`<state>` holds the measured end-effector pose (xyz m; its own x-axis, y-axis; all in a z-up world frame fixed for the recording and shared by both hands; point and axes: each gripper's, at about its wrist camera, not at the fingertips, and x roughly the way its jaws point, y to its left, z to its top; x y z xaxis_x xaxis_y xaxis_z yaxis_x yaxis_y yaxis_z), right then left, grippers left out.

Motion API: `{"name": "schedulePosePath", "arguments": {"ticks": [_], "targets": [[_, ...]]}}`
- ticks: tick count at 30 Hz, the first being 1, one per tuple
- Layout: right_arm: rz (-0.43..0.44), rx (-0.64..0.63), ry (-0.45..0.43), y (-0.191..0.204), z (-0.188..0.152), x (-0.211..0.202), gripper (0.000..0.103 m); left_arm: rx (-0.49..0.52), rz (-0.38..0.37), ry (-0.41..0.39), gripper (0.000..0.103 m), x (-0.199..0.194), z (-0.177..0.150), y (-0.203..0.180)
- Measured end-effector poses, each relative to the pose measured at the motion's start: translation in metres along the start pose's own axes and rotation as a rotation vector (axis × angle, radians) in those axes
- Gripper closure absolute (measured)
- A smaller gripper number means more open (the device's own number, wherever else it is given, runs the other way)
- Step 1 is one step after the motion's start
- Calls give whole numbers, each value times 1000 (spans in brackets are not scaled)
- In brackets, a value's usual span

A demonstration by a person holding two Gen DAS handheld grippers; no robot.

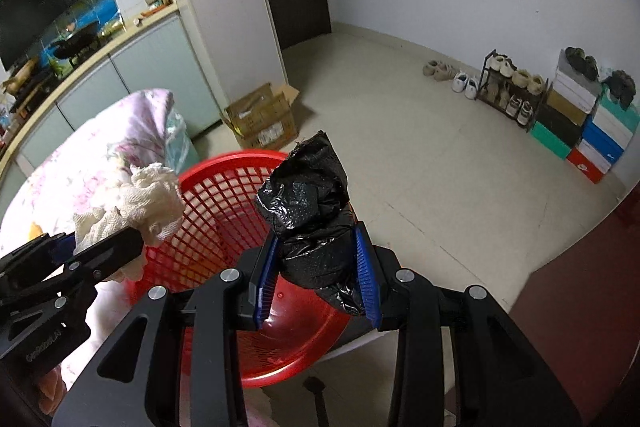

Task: Collect trash
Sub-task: 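Carry both bags over the red basket and open both tools to drop them, then move both open tools back over the trash pile on the bed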

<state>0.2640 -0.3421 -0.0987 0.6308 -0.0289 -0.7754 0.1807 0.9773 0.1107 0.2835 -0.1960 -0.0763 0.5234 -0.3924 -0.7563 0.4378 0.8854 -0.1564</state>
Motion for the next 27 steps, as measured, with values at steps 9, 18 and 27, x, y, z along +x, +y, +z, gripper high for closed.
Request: {"name": "schedulePosePath", "arguments": {"ticks": [9, 18, 27], "targets": [[15, 17, 13, -9, -1, 8, 52, -24, 30, -16, 29, 1, 2, 3], [44, 29, -31, -9, -6, -17, 47, -62, 101, -88, 19, -41, 1, 21], [71, 9, -111, 10, -16, -58, 26, -82, 206, -157, 14, -85, -15, 34]]}}
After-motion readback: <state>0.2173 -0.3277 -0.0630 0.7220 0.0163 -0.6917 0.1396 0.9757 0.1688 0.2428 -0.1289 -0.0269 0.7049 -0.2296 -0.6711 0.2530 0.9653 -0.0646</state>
